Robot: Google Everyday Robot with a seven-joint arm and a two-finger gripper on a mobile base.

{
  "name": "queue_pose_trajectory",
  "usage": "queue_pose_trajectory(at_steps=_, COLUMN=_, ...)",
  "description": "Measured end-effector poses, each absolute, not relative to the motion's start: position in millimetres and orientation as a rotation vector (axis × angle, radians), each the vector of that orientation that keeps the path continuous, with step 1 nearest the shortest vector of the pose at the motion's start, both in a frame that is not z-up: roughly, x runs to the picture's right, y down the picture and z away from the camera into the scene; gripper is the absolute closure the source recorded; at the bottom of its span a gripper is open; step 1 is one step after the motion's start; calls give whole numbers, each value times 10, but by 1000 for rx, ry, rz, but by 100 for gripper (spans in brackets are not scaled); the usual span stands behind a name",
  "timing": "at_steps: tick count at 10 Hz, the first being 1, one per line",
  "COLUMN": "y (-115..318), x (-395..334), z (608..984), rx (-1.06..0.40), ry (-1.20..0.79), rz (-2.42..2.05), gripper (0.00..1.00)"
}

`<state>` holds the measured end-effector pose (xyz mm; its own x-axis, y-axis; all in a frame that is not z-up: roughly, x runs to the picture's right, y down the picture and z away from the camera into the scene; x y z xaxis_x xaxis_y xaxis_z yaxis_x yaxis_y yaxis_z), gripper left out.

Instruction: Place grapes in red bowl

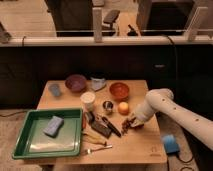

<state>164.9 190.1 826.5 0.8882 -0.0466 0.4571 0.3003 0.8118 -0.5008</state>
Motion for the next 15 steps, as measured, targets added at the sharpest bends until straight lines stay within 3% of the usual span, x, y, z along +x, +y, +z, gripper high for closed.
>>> queue_pose_trajectory(at_steps=6, y=1845, x=1641, z=8185, rx=-603, ry=-447, rz=-240, gripper=100)
queue_pose_trajectory(at_steps=15, y=1261, x=1744, z=7557, rx=-562, ry=-374, rz=-324, gripper=100)
